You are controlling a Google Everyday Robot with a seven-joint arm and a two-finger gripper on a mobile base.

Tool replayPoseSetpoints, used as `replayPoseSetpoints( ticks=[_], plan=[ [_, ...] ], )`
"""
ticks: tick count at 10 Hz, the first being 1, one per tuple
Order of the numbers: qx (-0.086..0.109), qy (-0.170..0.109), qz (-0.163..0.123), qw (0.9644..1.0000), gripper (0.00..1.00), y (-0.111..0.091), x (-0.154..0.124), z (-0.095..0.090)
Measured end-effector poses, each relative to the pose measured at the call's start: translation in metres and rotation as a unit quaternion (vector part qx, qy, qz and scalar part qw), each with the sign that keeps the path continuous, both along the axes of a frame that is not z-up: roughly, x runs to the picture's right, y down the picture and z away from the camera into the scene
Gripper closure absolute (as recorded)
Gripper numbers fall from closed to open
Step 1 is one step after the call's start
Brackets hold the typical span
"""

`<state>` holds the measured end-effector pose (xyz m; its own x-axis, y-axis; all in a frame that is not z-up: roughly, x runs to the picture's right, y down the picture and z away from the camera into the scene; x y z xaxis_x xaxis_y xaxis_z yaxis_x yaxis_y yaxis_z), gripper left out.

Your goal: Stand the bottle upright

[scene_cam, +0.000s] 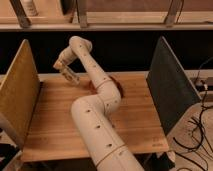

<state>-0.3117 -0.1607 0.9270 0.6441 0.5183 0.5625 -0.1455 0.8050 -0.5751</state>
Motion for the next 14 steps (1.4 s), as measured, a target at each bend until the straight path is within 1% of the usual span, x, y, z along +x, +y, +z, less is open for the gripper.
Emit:
replayPoseSetpoints(
  ticks=[2, 3, 4, 5, 6, 7, 11, 12, 13, 14],
  plan=[
    [0.017, -0.009, 0.003, 0.9998, 1.00, -0.009, 0.002, -0.003],
    [0.039, -0.008, 0.023, 0.9990, 1.00, -0.030, 0.022, -0.005],
    [0.053, -0.004, 0.039, 0.9978, 1.00, -0.045, 0.043, -0.004],
    [0.061, -0.001, 0.051, 0.9968, 1.00, -0.054, 0.060, -0.003],
    [0.062, -0.001, 0.053, 0.9966, 1.00, -0.056, 0.063, -0.003],
    [0.062, -0.003, 0.051, 0.9968, 1.00, -0.054, 0.058, -0.004],
    [0.061, -0.003, 0.052, 0.9968, 1.00, -0.054, 0.059, -0.004],
    [0.060, -0.001, 0.060, 0.9964, 1.00, -0.059, 0.065, -0.006],
    [0.061, 0.003, 0.073, 0.9954, 1.00, -0.068, 0.075, -0.009],
    [0.066, 0.010, 0.089, 0.9938, 1.00, -0.081, 0.089, -0.014]
  ],
)
